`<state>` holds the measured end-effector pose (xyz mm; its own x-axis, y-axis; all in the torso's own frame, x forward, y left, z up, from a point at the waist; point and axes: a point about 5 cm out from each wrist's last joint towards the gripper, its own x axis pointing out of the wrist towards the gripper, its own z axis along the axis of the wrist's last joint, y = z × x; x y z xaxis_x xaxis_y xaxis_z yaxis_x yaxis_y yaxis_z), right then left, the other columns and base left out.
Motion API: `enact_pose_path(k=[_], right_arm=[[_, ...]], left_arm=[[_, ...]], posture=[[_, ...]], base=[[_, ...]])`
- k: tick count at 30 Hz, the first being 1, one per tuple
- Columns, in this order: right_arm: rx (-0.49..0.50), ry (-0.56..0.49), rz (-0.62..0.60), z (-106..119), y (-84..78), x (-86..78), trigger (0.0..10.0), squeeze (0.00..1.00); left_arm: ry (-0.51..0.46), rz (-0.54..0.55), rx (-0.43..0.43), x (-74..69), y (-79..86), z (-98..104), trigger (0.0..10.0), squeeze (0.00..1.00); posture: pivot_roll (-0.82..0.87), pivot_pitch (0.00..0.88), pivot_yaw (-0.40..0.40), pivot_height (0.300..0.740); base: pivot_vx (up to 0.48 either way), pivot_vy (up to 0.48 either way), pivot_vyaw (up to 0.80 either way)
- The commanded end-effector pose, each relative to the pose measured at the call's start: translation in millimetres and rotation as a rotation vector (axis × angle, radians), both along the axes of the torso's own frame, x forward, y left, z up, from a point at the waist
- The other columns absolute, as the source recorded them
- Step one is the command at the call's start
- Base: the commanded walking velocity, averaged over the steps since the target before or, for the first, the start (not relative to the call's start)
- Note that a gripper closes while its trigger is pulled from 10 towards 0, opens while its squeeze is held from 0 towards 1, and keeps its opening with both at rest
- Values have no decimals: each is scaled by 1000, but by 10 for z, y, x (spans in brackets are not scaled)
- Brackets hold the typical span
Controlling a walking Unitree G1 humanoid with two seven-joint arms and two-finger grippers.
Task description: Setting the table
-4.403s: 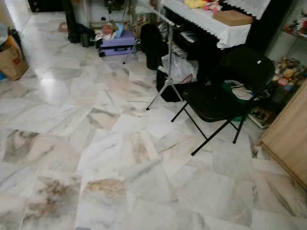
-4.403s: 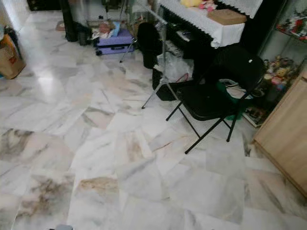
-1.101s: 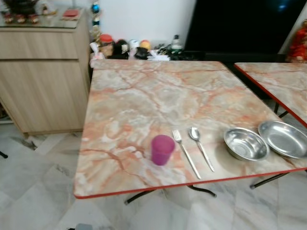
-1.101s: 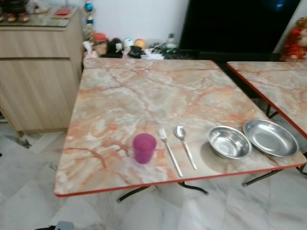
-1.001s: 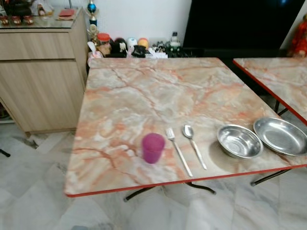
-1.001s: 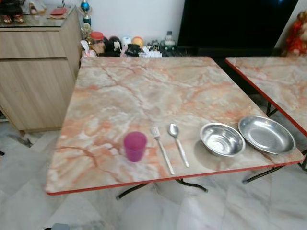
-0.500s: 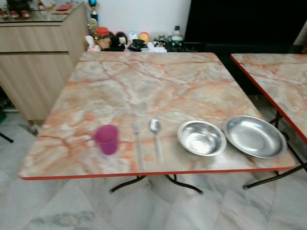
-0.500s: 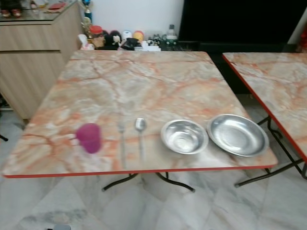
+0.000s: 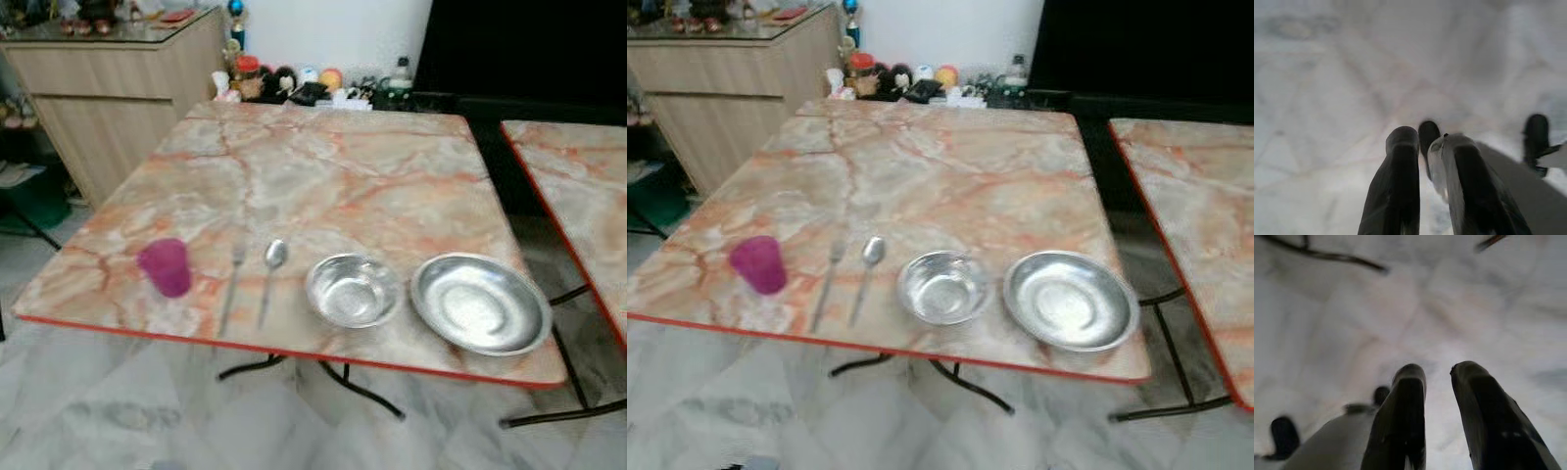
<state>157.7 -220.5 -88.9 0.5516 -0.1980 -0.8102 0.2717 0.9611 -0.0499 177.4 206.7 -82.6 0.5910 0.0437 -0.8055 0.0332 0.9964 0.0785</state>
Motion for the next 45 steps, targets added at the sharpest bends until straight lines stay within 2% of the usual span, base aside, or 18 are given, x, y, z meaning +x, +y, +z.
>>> enact_pose_path(k=[1, 39, 41, 45], right_arm=[[126, -8, 107, 12, 308, 168, 10000, 0], [117, 5, 122, 7, 303, 158, 10000, 0], [145, -18, 97, 14, 305, 167, 10000, 0], [148, -21, 94, 16, 303, 169, 10000, 0]], left_arm=[[77, -218, -32, 61, -239, -13, 10000, 0], [72, -206, -44, 69, -240, -9, 10000, 0], [12, -85, -138, 155, -208, 44, 10000, 0], [-5, -68, -157, 179, -212, 58, 10000, 0]], posture=[[84, 130, -57, 740], [79, 132, -60, 740], [81, 112, -62, 740], [81, 112, -62, 740]], base=[[0, 0, 0], [0, 0, 0], [0, 0, 0], [0, 0, 0]])
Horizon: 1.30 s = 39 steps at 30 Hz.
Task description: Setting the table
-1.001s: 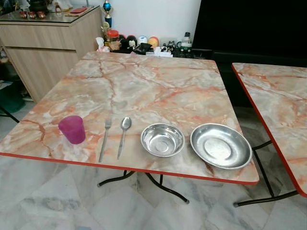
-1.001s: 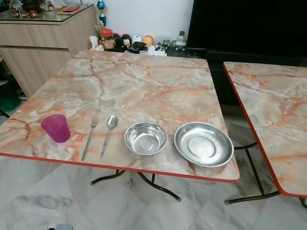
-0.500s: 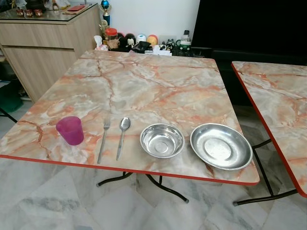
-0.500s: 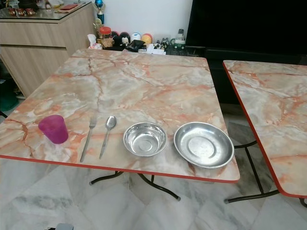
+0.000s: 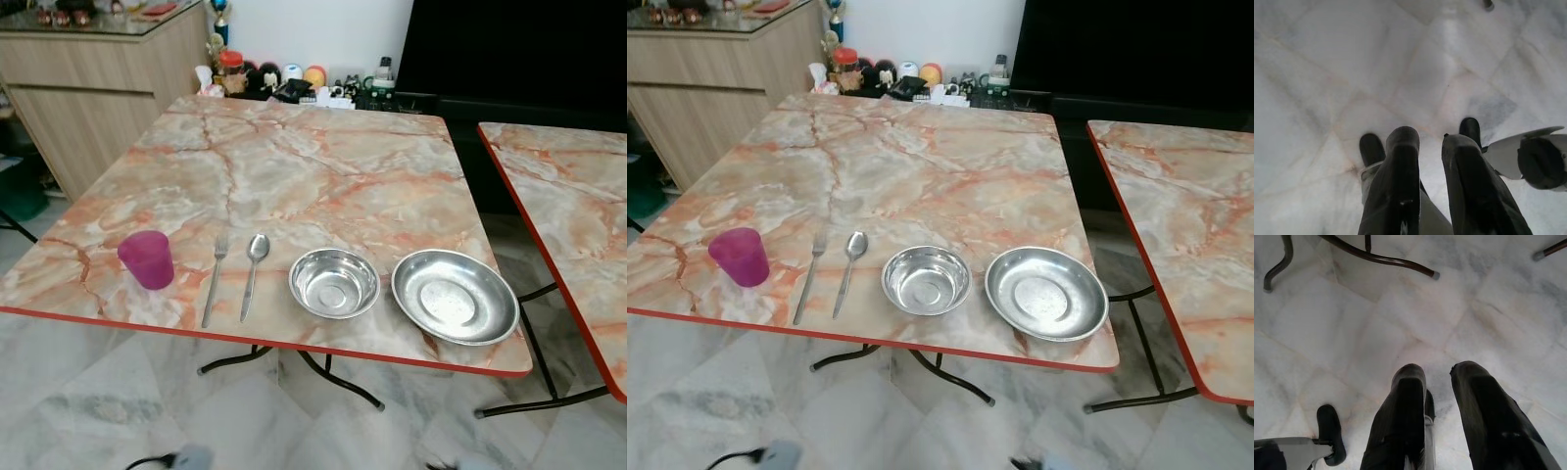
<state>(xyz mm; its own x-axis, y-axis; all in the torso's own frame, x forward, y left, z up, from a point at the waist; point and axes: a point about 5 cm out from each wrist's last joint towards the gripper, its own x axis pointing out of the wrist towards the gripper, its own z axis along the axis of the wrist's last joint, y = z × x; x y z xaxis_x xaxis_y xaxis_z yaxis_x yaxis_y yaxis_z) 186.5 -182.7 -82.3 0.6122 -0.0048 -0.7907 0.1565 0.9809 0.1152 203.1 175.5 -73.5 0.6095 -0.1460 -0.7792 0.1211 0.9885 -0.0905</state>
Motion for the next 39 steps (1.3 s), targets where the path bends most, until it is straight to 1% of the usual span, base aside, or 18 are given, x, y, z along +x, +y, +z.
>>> enact_pose_path(k=[1, 11, 16, 18, 19, 20, 23, 26, 27, 28, 29, 32, 33, 34, 35, 36, 37, 39], right_arm=[[-17, 39, -17, -48, -80, -116, 10000, 0], [-6, 1, -3, -30, -103, -108, 10000, 0], [2, -193, -9, 123, -180, 65, 10000, 0], [12, -316, -6, 216, -200, 102, 10000, 0], [18, -374, -19, 265, -210, 105, 10000, 0], [18, -374, -19, 265, -210, 105, 10000, 0], [-1, -470, -39, 389, -211, -3, 10000, 0], [-24, -552, -66, 604, -205, -84, 10000, 0], [-30, -617, -85, 767, -200, -143, 10000, 0], [-30, -617, -85, 767, -200, -143, 10000, 0], [-48, -682, -97, 928, -218, -182, 10000, 0], [-74, -749, -136, 1147, -269, -203, 10000, 0], [-82, -795, -207, 1288, -330, -145, 10000, 0], [-82, -795, -207, 1288, -330, -145, 10000, 0], [-72, -813, -245, 1370, -355, -100, 10000, 0], [-86, -872, -242, 1550, -390, 51, 10000, 0], [-88, -902, -259, 1641, -418, 141, 10000, 0], [-68, -941, -307, 1757, -458, 253, 10000, 0]], left_arm=[[17, 28, 6, -68, 97, -26, 10000, 0], [9, 32, -14, -53, 104, -14, 10000, 0], [14, 34, -12, -79, 126, -24, 10000, 0], [21, 20, -8, -91, 118, -31, 10000, 0], [22, 13, -7, -94, 109, -34, 10000, 0], [22, 13, -7, -94, 109, -34, 10000, 0], [23, 9, -15, -96, 74, -39, 10000, 0], [27, -5, -15, -97, 49, -43, 10000, 0], [28, -11, -17, -95, 36, -43, 10000, 0], [28, -11, -17, -95, 36, -43, 10000, 0], [26, -13, -18, -89, 30, -40, 10000, 0], [24, -14, -17, -83, 29, -37, 10000, 0], [23, -15, -15, -79, 29, -35, 10000, 0], [23, -15, -15, -79, 29, -35, 10000, 0], [23, -16, -14, -76, 29, -34, 10000, 0], [25, -22, -10, -76, 30, -34, 10000, 0], [25, -22, -8, -77, 32, -35, 10000, 0], [25, -20, -6, -76, 34, -35, 10000, 0]], posture=[[81, 112, -62, 740], [65, 116, -71, 740], [42, 123, -80, 740], [28, 127, -86, 740], [28, 127, -86, 740], [28, 127, -86, 740], [19, 131, -88, 740], [9, 140, -89, 740], [5, 144, -91, 740], [5, 144, -91, 740], [5, 145, -92, 740], [3, 145, -92, 740], [-3, 146, -89, 740], [-3, 146, -89, 740], [-9, 146, -89, 740], [-13, 146, -91, 740], [-13, 146, -91, 740], [-8, 142, -92, 740]], base=[[0, 0, 0], [0, 0, 0], [0, 0, 0], [0, 0, 0], [0, 0, 0], [0, 0, 0], [0, 0, 0], [0, 0, 0], [0, 0, 0], [0, 0, 0], [0, 0, 0], [0, 0, 0], [0, 0, 0], [0, 0, 0], [0, 0, 0], [0, 0, 0], [0, 0, 0], [0, 0, 0]])
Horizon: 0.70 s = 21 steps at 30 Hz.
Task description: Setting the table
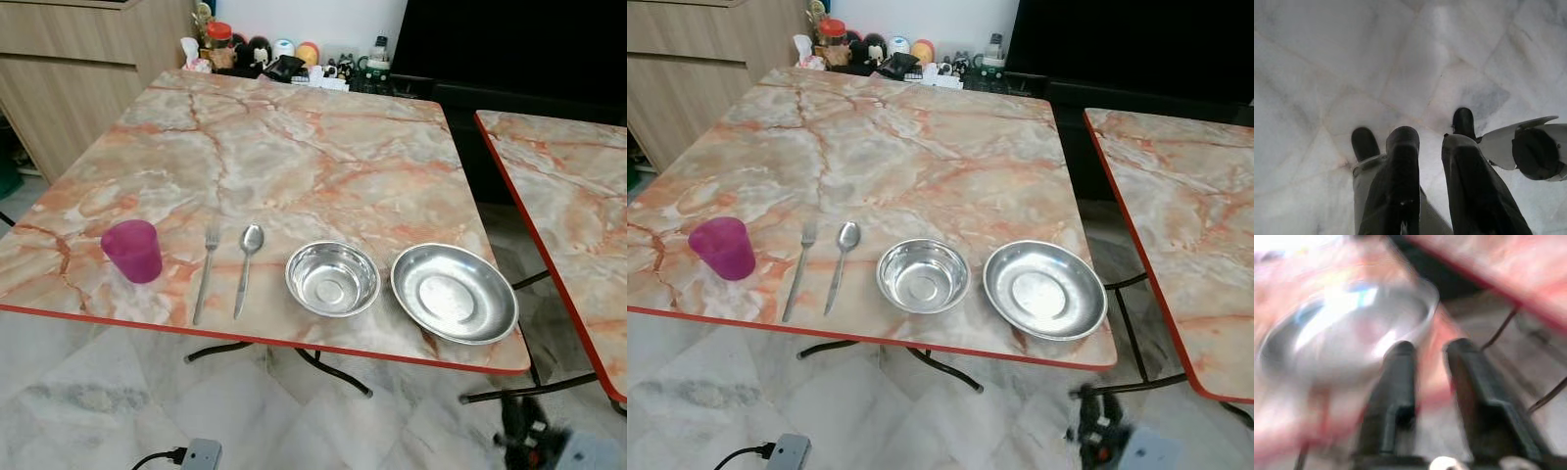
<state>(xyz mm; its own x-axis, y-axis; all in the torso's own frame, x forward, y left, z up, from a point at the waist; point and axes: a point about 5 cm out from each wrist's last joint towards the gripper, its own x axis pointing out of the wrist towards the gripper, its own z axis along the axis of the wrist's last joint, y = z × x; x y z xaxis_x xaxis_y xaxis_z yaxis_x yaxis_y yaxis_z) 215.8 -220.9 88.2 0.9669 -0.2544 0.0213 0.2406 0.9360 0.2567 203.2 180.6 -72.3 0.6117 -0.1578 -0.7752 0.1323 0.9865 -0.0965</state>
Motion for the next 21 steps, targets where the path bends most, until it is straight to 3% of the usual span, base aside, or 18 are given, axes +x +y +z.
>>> enact_pose_path(k=[1, 2, 4, 6, 7, 9, 10, 15, 21], right_arm=[[28, -26, -53, 104, -93, 18, 10000, 737], [67, -62, -36, 184, -92, 118, 10000, 1000], [101, -116, 0, 345, -99, 328, 10000, 1000], [150, -106, -23, 424, -139, 461, 10000, 1000], [174, -114, -38, 455, -149, 501, 10000, 745], [196, -124, -53, 491, -158, 539, 10000, 745], [237, -133, -55, 516, -145, 569, 10000, 0], [287, -68, -49, 421, -32, 538, 10000, 0], [443, 36, -169, 220, -142, 450, 10000, 0]], left_arm=[[29, -7, 0, -77, -16, -45, 10000, 0], [29, -3, 2, -78, -12, -46, 10000, 0], [30, 1, 8, -84, 3, -48, 10000, 0], [31, 5, 12, -93, 22, -51, 10000, 0], [32, 6, 13, -98, 29, -52, 10000, 0], [33, 8, 14, -103, 36, -54, 10000, 0], [34, 7, 14, -110, 37, -57, 10000, 0], [42, 38, 23, -142, 61, -73, 10000, 0], [40, 43, 51, -150, 129, -69, 10000, 0]], posture=[[-7, 140, -90, 740], [-5, 139, -87, 740], [2, 136, -86, 740], [5, 136, -85, 740], [9, 134, -86, 740], [9, 134, -86, 740], [17, 132, -88, 740], [41, 129, -82, 740], [22, 116, -74, 740]], base=[[0, 0, 0], [0, 0, 0], [0, 0, 0], [0, 0, 0], [0, 0, 0], [0, 0, 0], [0, 0, 0], [0, 0, 0], [0, 0, 0]])
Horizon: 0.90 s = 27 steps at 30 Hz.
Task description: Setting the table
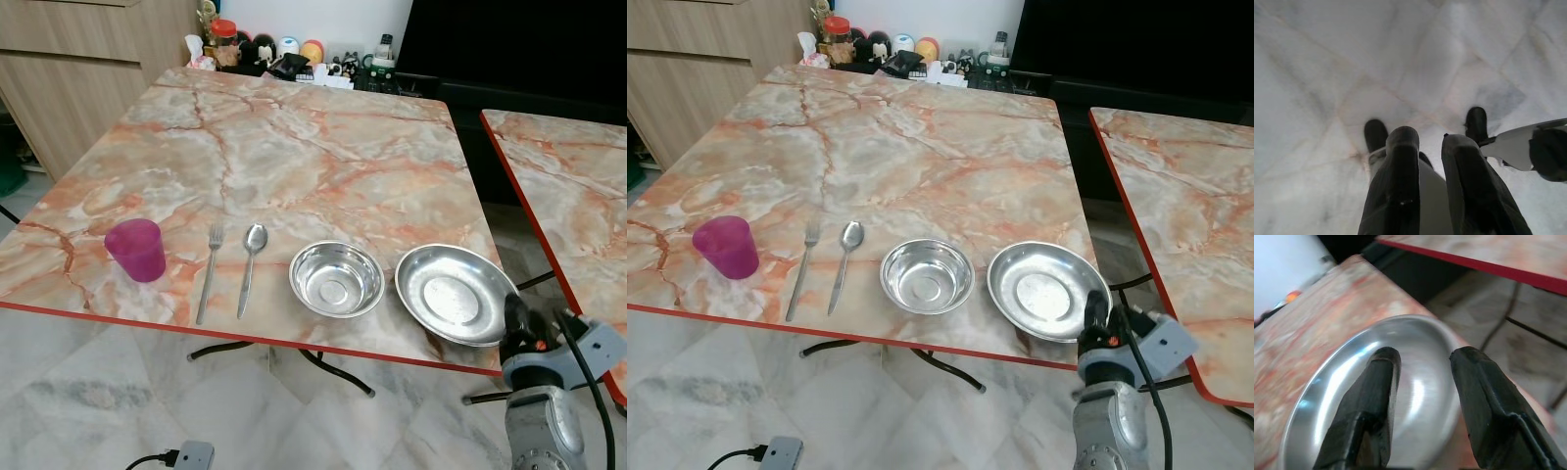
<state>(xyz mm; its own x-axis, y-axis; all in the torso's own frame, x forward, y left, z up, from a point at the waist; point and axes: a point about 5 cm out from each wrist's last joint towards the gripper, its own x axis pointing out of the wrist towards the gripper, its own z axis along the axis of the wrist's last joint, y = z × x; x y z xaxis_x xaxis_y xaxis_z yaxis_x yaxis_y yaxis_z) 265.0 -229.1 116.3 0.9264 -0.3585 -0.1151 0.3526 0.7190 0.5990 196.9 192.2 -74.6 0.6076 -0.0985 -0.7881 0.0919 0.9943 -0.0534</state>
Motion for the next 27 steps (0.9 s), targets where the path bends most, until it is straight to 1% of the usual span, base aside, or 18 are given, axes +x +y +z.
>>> enact_pose_path(k=[1, 3, 4, 5, 6, 7, 9, 12, 16, 19, 20, 21, 27], right_arm=[[23, 32, -21, -63, -68, -47, 10000, 0], [15, 36, -17, -65, -68, -49, 10000, 0], [33, 46, -17, -87, -64, -49, 10000, 0], [37, 50, -17, -91, -64, -50, 10000, 0], [37, 50, -17, -91, -64, -50, 10000, 0], [36, 49, -19, -86, -71, -45, 10000, 0], [41, 50, -20, -76, -81, -36, 10000, 0], [55, 42, -20, -61, -85, -13, 10000, 0], [58, 43, -22, -57, -90, -10, 10000, 0], [96, 62, -14, -84, -69, 15, 10000, 0], [96, 86, -2, -107, -62, 39, 10000, 0], [82, 125, 30, -147, -55, 99, 10000, 0], [50, 134, 52, -167, -34, 204, 10000, 0]], left_arm=[[7, 43, 36, -64, 103, -21, 10000, 0], [4, 54, 41, -60, 120, -16, 10000, 0], [-38, 125, 72, -14, 221, 29, 10000, 0], [-58, 167, 75, 6, 265, 50, 10000, 0], [-58, 167, 75, 6, 265, 50, 10000, 0], [-95, 258, 63, 36, 364, 93, 10000, 0], [-114, 311, 53, 39, 432, 115, 10000, 0], [-89, 287, 60, -16, 435, 85, 10000, 0], [-82, 288, 61, -41, 433, 70, 10000, 0], [-71, 305, 64, -74, 436, 52, 10000, 0], [-70, 305, 62, -80, 434, 49, 10000, 0], [-66, 302, 61, -91, 421, 40, 10000, 0], [-67, 305, 60, -88, 411, 39, 10000, 0]], posture=[[22, 116, -74, 740], [27, 112, -72, 740], [29, 107, -72, 740], [30, 105, -73, 740], [30, 105, -73, 740], [32, 100, -74, 740], [31, 95, -75, 740], [30, 90, -75, 740], [29, 82, -76, 740], [28, 77, -77, 740], [28, 77, -77, 740], [25, 71, -76, 740], [31, 70, -81, 740]], base=[[0, 0, 0], [0, 0, 0], [0, 0, 0], [0, 0, 0], [0, 0, 0], [0, 0, 0], [0, 0, 0], [0, 0, 0], [0, 0, 0], [0, 0, 0], [0, 0, 0], [0, 0, 0], [0, 0, 0]])
